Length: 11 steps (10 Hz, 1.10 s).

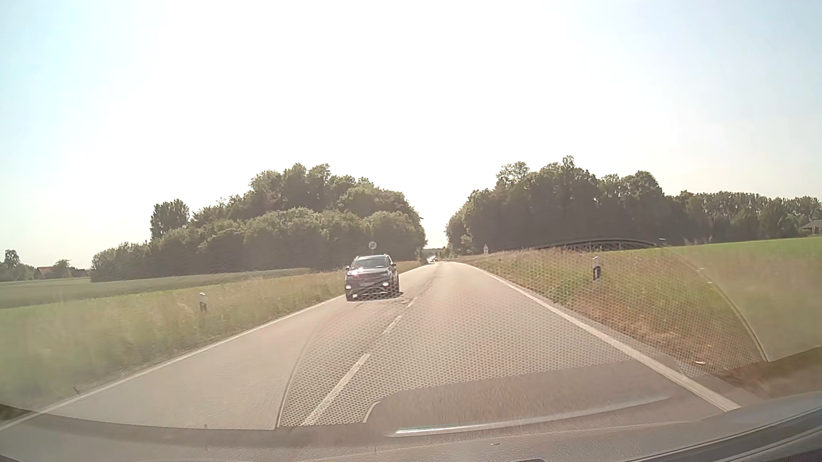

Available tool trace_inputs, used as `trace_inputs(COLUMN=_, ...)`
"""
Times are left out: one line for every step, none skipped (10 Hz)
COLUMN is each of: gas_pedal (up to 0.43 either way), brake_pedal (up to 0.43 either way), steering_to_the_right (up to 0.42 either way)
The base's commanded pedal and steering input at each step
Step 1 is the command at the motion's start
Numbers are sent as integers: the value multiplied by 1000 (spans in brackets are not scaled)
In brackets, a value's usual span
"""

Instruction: Follow the waypoints while adhering to traffic rules and regulations

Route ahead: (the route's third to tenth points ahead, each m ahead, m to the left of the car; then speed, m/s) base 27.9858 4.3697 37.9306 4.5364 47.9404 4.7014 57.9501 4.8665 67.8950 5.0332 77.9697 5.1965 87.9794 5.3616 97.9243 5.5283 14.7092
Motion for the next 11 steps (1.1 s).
trace_inputs(gas_pedal=189, brake_pedal=6, steering_to_the_right=3)
trace_inputs(gas_pedal=189, brake_pedal=6, steering_to_the_right=3)
trace_inputs(gas_pedal=197, brake_pedal=6, steering_to_the_right=3)
trace_inputs(gas_pedal=197, brake_pedal=6, steering_to_the_right=3)
trace_inputs(gas_pedal=197, brake_pedal=6, steering_to_the_right=3)
trace_inputs(gas_pedal=197, brake_pedal=6, steering_to_the_right=3)
trace_inputs(gas_pedal=197, brake_pedal=6, steering_to_the_right=3)
trace_inputs(gas_pedal=197, brake_pedal=6, steering_to_the_right=3)
trace_inputs(gas_pedal=197, brake_pedal=6, steering_to_the_right=3)
trace_inputs(gas_pedal=197, brake_pedal=6, steering_to_the_right=4)
trace_inputs(gas_pedal=197, brake_pedal=6, steering_to_the_right=6)
